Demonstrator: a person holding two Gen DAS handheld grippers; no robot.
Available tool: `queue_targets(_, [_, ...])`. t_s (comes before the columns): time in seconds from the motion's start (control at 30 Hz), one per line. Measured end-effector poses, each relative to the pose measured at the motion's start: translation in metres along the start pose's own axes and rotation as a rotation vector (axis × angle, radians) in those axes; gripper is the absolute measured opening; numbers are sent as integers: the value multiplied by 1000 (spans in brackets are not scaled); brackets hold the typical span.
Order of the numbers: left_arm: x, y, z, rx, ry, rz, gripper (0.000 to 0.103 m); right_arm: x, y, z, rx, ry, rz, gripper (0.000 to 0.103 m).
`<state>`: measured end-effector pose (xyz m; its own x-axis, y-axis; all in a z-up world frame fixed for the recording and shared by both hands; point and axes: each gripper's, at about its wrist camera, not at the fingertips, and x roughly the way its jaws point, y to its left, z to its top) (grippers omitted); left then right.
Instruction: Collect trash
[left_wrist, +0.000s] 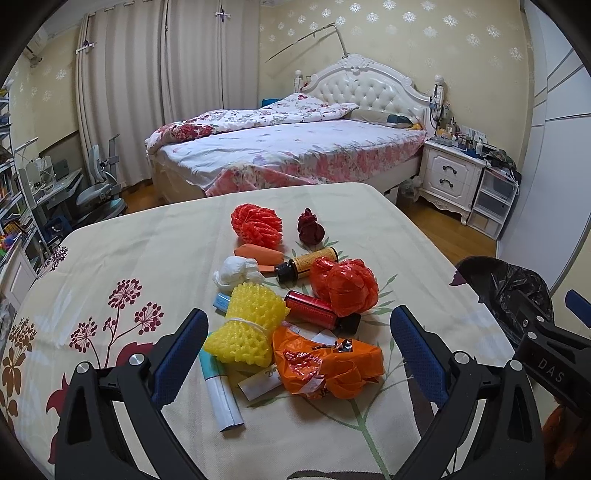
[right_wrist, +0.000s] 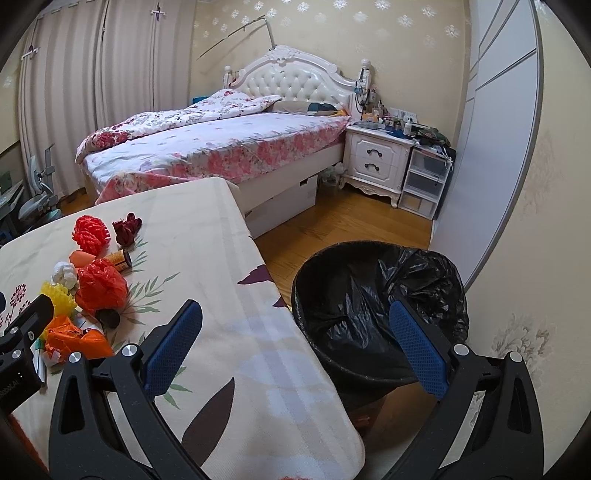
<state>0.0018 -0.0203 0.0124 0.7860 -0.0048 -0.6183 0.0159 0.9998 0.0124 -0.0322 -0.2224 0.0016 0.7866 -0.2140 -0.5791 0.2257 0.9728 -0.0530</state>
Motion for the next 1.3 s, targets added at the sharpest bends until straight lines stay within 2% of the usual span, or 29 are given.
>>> queue_targets(1.3, [4, -2, -3, 4, 4, 0, 96, 11, -2, -8, 5, 19, -3, 99])
